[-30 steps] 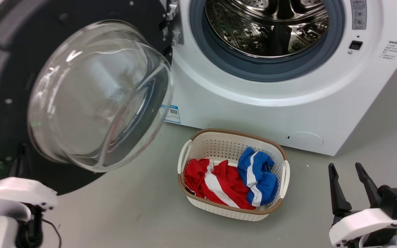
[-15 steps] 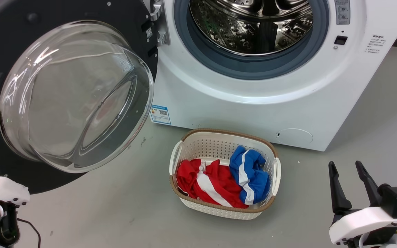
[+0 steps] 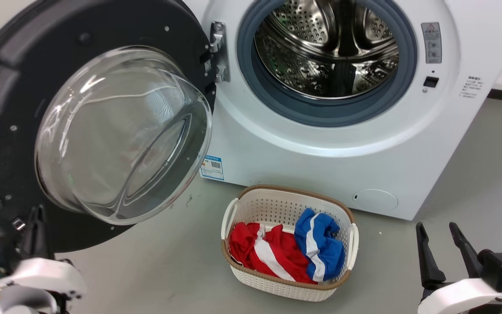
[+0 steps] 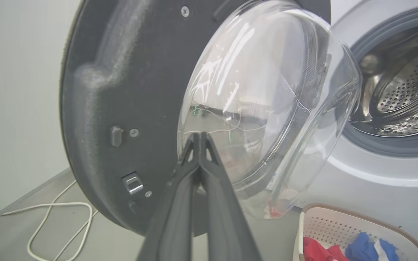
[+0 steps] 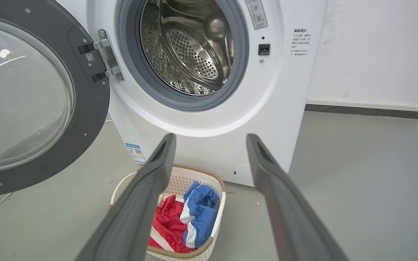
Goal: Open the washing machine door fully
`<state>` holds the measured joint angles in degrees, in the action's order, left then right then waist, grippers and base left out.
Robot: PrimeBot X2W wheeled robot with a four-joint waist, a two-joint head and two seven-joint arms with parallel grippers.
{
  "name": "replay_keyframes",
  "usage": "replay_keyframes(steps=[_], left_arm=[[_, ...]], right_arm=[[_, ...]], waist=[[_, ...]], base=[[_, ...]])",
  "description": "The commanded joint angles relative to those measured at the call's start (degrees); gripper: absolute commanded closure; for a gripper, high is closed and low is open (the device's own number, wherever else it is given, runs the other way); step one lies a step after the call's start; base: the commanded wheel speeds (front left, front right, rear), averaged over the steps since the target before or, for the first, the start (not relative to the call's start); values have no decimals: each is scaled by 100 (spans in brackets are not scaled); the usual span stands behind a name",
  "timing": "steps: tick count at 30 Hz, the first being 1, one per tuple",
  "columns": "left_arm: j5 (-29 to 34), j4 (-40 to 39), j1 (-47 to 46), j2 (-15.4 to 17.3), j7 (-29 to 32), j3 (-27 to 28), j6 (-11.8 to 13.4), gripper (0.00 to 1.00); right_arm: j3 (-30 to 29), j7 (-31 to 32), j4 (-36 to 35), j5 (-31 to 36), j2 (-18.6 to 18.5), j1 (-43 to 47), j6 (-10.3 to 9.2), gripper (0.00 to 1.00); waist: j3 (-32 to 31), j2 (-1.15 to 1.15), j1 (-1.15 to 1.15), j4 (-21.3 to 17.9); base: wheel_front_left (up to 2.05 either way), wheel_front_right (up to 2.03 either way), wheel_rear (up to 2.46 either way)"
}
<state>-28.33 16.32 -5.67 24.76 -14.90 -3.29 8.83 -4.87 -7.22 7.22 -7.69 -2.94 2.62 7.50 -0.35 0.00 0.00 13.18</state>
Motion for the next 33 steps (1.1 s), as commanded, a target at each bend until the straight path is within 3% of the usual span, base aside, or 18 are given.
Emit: replay_keyframes(steps=[1,6,12,14,16,17,20,33], left_arm=[[38,-171,135,-53,-37,-29,53,100],[260,-865,626,-211,61,-376,177,100],[371,-1314,769,-462,333,-978,45,96],[422,-1342,704,-554,367,-1165,-15,65],[402,-1315,631,-658,386,-1285,-71,50],[411,-1273,606,-680,385,-1336,-92,26],[404,-1141,514,-795,360,-1455,-154,1],[372,-594,299,-815,243,-1426,-103,0]], right_arm=[[6,4,-44,-9,10,59,-2,0],[33,49,-88,17,11,129,-2,0],[47,98,-151,83,10,169,-2,0],[54,113,-172,74,11,196,-2,0],[63,142,-200,100,10,210,-2,0],[83,154,-212,113,10,208,-2,0],[113,195,-266,148,11,192,-2,0],[310,287,-393,146,11,167,-2,0]], waist=[[-43,0,0,26],[-134,0,0,23],[-232,0,0,-169],[-253,0,0,-272],[-268,0,0,-411],[-276,0,0,-497],[-288,0,0,-772],[-235,0,0,-1705]], base=[[0,0,0],[0,0,0],[0,0,0],[0,0,0],[0,0,0],[0,0,0],[0,0,0],[0,0,0]])
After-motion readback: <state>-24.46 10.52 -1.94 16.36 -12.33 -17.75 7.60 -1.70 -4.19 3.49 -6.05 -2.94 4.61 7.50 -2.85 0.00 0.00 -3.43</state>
